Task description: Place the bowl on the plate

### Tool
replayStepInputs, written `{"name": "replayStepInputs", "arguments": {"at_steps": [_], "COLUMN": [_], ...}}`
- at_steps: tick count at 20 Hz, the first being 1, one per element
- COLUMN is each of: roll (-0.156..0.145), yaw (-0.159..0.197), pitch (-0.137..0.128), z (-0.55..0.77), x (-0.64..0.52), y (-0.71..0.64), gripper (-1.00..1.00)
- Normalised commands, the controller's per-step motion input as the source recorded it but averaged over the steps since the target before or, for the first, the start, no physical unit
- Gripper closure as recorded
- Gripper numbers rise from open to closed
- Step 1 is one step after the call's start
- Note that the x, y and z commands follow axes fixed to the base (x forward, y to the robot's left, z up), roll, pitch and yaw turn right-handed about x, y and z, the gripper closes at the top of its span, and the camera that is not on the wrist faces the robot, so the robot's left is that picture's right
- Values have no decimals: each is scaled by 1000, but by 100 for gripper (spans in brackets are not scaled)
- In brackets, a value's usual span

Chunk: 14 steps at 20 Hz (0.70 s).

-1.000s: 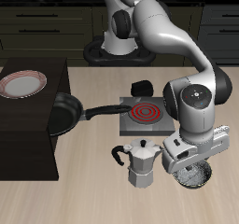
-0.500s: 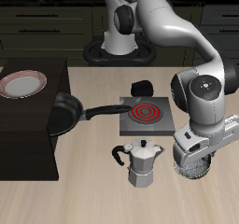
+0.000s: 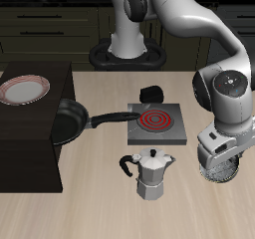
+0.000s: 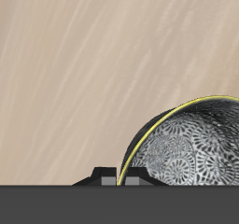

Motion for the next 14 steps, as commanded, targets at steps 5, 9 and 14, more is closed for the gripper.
{"name": "replayStepInputs", "arguments": {"at_steps": [5,9,14], "roll": [33,14,9], "yaw": [-28,-30,-43], "pitch": [-24,-17,-34], "z": [215,190,373], "x": [-291,-280,-490], "y": [144,62,3], "gripper": [100,100,100]}}
